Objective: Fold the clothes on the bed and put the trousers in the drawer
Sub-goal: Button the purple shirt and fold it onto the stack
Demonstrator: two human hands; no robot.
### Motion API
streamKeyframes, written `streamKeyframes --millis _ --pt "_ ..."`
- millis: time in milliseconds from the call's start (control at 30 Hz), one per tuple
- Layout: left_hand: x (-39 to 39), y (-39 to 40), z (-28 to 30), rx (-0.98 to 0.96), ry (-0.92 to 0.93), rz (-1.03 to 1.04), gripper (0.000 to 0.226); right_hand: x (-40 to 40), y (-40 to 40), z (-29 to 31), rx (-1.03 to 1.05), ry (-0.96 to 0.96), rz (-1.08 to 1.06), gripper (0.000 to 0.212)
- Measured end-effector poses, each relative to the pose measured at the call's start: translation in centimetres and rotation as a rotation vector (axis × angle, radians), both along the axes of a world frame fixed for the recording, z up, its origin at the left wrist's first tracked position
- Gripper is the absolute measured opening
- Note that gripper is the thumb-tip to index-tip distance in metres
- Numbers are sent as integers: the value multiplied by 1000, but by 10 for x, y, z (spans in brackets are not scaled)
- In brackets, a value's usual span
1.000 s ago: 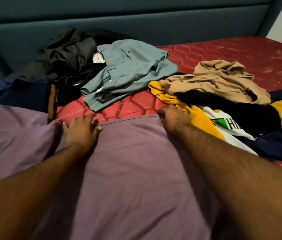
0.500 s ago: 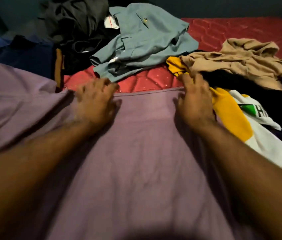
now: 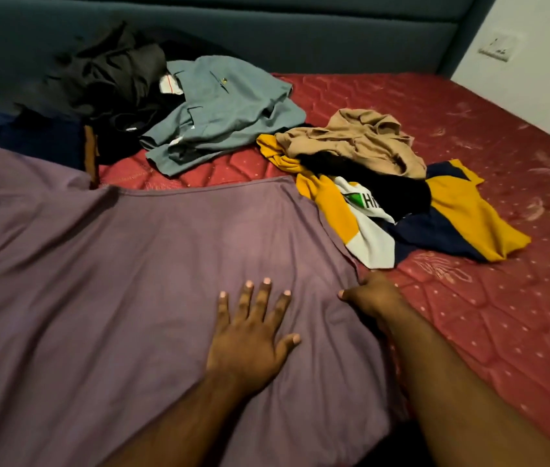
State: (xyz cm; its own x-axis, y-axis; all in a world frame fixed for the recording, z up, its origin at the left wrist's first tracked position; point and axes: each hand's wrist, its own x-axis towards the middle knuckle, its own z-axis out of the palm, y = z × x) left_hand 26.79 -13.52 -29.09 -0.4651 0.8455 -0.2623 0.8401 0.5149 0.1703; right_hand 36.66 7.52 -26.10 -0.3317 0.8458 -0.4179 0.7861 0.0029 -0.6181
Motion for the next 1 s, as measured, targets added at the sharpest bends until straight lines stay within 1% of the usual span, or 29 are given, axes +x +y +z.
streamKeyframes --millis 67,100,133,200,233,267,300,333,367,400,433,467,500,533,567,600,633,667,700,733,767,800,833,900,967,1000 --pt "-3 -1 -2 6 -9 10 72 2 3 0 125 6 -15 21" --pt "-5 -1 1 21 -4 24 74 6 2 4 207 -17 -7 14" --pt "-7 1 0 47 24 18 77 9 2 6 273 -52 8 15" --pt "-6 4 2 44 17 3 79 9 2 7 412 -203 61 28" --pt "-7 8 6 44 0 13 76 4 0 9 516 -285 106 36" --pt "-12 12 9 49 -8 33 73 -7 -7 9 637 -305 173 41" --pt "-18 17 11 62 -3 68 70 -19 -19 8 761 -209 267 41" --pt "-26 23 12 80 22 115 67 -33 -32 3 825 -55 406 39" --pt "-36 28 13 94 49 171 65 -44 -46 -3 825 92 561 38" --pt "-45 30 10 99 71 226 65 -50 -55 -12 752 135 718 40" --pt "-52 32 6 91 77 272 66 -53 -52 -23 681 67 816 46" --pt "-56 31 2 81 77 298 68 -49 -39 -31 655 -50 820 53" --pt "-58 31 -2 66 73 300 69 -46 -16 -39 671 -169 730 62" --pt "-57 29 -2 47 68 299 69 -39 5 -39 678 -260 590 68" --pt "-55 28 -3 25 61 289 70 -32 24 -37 680 -319 444 68" --pt "-55 30 -2 19 57 283 70 -30 37 -33 668 -357 324 64" --pt "-57 35 3 40 73 275 69 -33 38 -31 738 -370 274 60" --pt "-65 40 7 74 106 261 67 -47 27 -27 828 -340 315 58" --pt "-75 45 11 110 144 241 63 -61 8 -24 870 -234 429 58" --pt "-89 49 15 131 175 222 60 -78 -14 -24 880 -86 603 60" --pt "-107 48 14 129 175 225 57 -93 -32 -30 834 7 785 63" --pt "-124 44 12 120 157 255 59 -100 -41 -34 757 8 913 68" --pt "-146 37 7 100 128 293 63 -107 -35 -37 697 -26 945 70" --pt "-191 19 -1 44 124 344 75 -118 13 -49 663 -11 781 64" --pt "-222 3 -6 18 105 407 86 -125 66 -53 510 49 570 58" --pt "-230 -2 -8 16 94 432 89 -130 85 -50 475 80 472 58"
